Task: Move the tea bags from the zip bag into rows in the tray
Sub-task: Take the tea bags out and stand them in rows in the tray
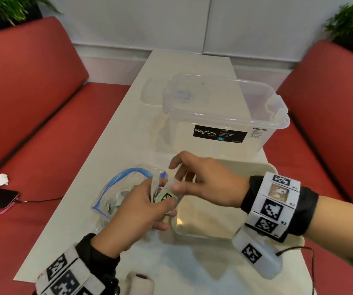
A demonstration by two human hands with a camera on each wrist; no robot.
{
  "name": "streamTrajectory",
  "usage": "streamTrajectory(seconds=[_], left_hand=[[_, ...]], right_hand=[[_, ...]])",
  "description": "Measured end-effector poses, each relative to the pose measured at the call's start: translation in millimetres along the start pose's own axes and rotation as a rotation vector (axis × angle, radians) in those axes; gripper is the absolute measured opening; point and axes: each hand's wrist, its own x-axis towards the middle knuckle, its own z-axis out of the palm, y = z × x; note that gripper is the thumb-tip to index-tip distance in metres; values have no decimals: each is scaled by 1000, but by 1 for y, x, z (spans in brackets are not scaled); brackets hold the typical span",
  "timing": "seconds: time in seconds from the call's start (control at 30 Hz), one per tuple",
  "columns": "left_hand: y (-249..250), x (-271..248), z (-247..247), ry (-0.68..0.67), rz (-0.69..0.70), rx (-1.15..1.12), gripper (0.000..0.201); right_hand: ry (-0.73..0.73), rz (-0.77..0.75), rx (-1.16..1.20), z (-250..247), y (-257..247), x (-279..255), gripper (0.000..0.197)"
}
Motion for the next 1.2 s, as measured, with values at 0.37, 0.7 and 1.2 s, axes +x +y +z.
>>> streamTrajectory(seconds=[0.37, 0.7, 1.2], left_hand=[[16, 5, -1, 153, 153, 80, 28], [25, 11, 3, 159, 258, 194, 22], [19, 20, 15, 145, 214, 135, 21]], right_hand=[[7, 114, 124, 8, 8, -20, 17], [232, 68, 89, 3, 4, -19, 13], [309, 91, 14, -19, 11, -19, 8]])
